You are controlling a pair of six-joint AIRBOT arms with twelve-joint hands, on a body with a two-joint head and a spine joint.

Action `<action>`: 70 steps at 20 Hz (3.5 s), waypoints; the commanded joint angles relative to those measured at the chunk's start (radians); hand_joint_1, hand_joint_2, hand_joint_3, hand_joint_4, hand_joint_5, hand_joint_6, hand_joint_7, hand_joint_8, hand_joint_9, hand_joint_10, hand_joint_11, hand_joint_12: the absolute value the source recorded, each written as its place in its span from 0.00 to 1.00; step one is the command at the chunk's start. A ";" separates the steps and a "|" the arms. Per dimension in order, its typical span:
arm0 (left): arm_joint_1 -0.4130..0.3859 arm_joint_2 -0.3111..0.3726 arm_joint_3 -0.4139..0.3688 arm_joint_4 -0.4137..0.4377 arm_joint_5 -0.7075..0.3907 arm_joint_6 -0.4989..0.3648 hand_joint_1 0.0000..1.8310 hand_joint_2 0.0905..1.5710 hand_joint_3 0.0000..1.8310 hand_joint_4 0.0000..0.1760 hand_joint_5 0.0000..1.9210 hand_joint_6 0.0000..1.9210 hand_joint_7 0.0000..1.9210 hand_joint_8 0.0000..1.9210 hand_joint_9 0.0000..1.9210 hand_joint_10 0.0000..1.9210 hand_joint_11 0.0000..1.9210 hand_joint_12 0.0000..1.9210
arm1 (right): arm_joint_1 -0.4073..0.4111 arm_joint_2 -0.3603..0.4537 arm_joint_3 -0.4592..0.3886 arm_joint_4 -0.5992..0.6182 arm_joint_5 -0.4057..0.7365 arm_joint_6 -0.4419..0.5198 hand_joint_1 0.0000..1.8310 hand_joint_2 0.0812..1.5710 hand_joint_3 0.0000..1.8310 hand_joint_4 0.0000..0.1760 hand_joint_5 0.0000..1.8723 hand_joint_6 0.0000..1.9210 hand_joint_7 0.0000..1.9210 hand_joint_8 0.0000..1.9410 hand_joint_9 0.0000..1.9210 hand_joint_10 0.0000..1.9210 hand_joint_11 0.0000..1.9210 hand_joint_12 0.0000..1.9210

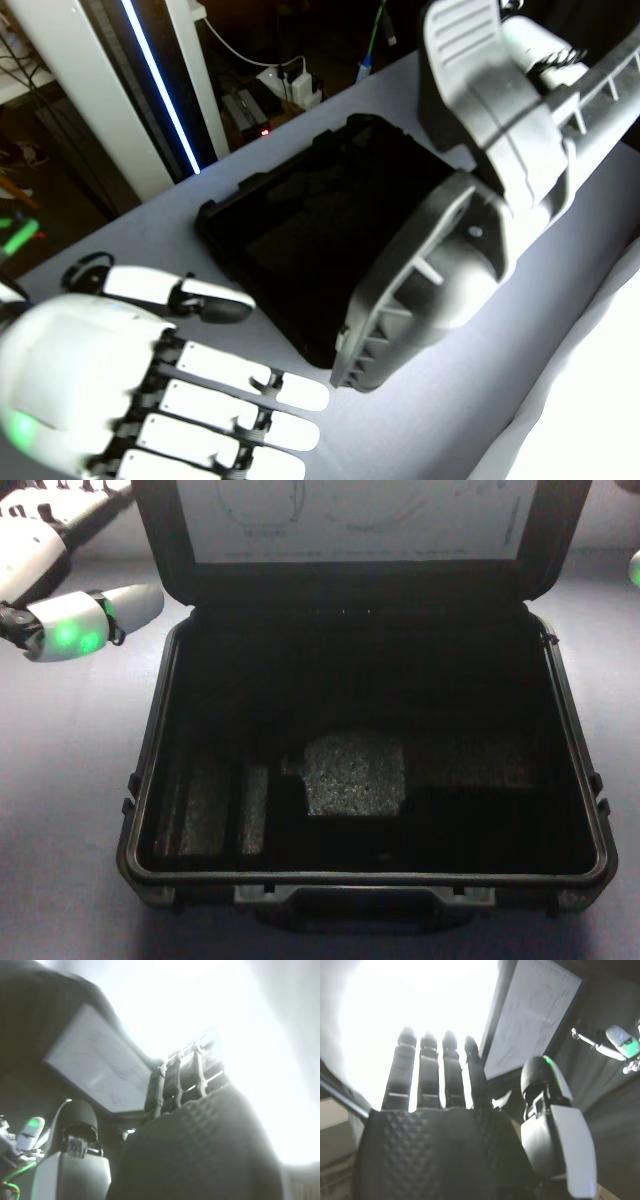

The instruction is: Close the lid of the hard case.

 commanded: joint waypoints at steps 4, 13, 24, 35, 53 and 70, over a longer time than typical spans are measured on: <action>-0.027 0.010 0.010 0.008 -0.116 -0.003 0.07 0.80 0.00 0.00 0.04 0.00 0.04 0.00 0.00 0.00 0.00 0.00 | 0.011 0.007 0.009 0.026 0.113 0.004 0.07 0.85 0.00 0.00 0.13 0.00 0.12 0.00 0.08 0.00 0.07 0.02; -0.129 -0.012 0.044 0.033 -0.052 0.046 0.08 0.83 0.00 0.00 0.05 0.00 0.05 0.00 0.03 0.00 0.02 0.01 | 0.066 -0.012 0.036 0.011 0.071 -0.006 0.08 0.84 0.00 0.00 0.13 0.00 0.09 0.00 0.06 0.00 0.08 0.02; -0.246 -0.015 0.058 0.050 -0.057 0.108 0.13 0.81 0.00 0.00 0.09 0.00 0.08 0.01 0.04 0.00 0.00 0.07 | 0.263 -0.064 0.082 -0.098 -0.022 -0.043 0.13 0.85 0.00 0.00 0.14 0.00 0.10 0.00 0.07 0.00 0.06 0.02; -0.246 0.029 0.002 0.095 -0.135 0.108 0.20 0.80 0.00 0.00 0.08 0.00 0.07 0.00 0.06 0.01 0.00 0.16 | 0.327 -0.059 0.057 -0.119 -0.014 -0.091 0.13 0.86 0.00 0.00 0.14 0.00 0.10 0.00 0.07 0.00 0.06 0.04; 0.042 0.212 -0.253 0.165 -0.402 0.102 0.07 0.79 0.00 0.00 0.06 0.00 0.07 0.00 0.07 0.00 0.00 0.14 | 0.043 0.091 -0.195 -0.163 0.343 -0.033 0.09 0.81 0.00 0.00 0.14 0.00 0.14 0.00 0.13 0.00 0.01 0.34; 0.392 0.366 -0.412 0.146 -0.537 0.052 0.21 0.84 0.00 0.00 0.05 0.00 0.07 0.00 0.09 0.00 0.00 0.19 | -0.234 0.223 -0.313 -0.180 0.390 0.012 0.31 0.75 0.00 0.00 0.11 0.00 0.09 0.00 0.06 0.00 0.00 0.20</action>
